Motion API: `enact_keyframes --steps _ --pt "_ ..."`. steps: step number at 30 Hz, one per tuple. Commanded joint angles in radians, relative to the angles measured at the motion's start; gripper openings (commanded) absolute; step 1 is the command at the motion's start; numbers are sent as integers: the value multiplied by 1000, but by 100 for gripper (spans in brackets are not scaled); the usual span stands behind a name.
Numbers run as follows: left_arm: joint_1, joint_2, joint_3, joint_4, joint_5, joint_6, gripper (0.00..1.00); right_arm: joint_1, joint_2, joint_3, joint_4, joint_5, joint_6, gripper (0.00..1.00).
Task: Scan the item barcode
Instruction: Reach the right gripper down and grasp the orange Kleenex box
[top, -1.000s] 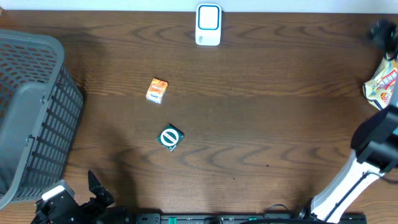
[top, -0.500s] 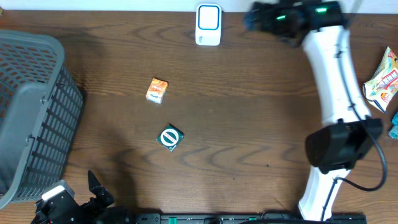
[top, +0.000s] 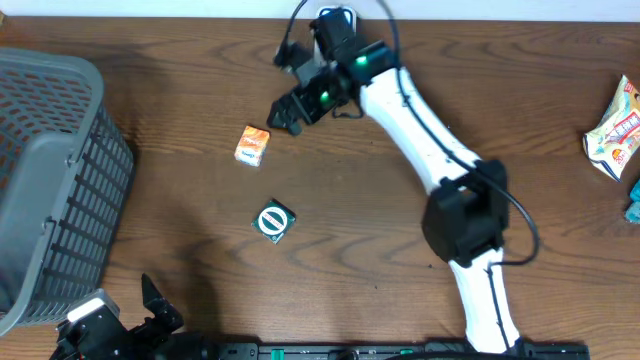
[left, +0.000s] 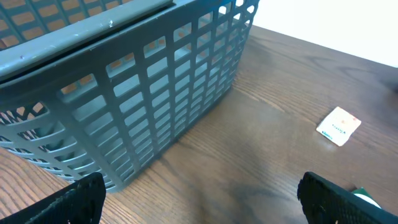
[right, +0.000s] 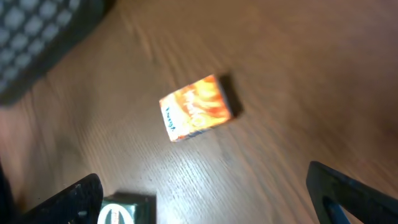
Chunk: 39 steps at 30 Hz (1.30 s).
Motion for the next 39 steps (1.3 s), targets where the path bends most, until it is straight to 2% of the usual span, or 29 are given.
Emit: enact_keyframes --steps 1,5,14,22,29,32,33,34,36,37,38,39 --pt "3 -1 1 0 -2 -6 98 4 48 -3 11 -163 -180 99" --pt "3 -1 1 0 -2 -6 98 27 104 -3 74 -194 -187 99" --pt "3 -1 1 0 -2 -6 98 77 191 -3 271 -191 -43 99" --pt "3 -1 1 0 -2 -6 98 86 261 -3 358 -88 26 99" --pt "3 -1 1 0 -2 -6 98 86 286 -3 337 -34 33 87" --pt "3 -1 1 0 -2 -6 98 86 288 -3 323 -27 32 73" --pt "3 -1 1 0 -2 -6 98 86 288 -3 324 -26 32 63" --pt "3 -1 1 0 -2 -6 98 86 288 -3 324 -25 32 48" --pt "3 -2 1 0 -2 -6 98 86 288 -3 321 -26 37 27" --pt "3 -1 1 0 -2 -6 98 86 288 -3 319 -25 48 9" --pt "3 -1 1 0 -2 -6 98 86 288 -3 317 -26 58 1" --pt "3 -1 1 0 -2 -6 98 86 288 -3 315 -26 67 1"
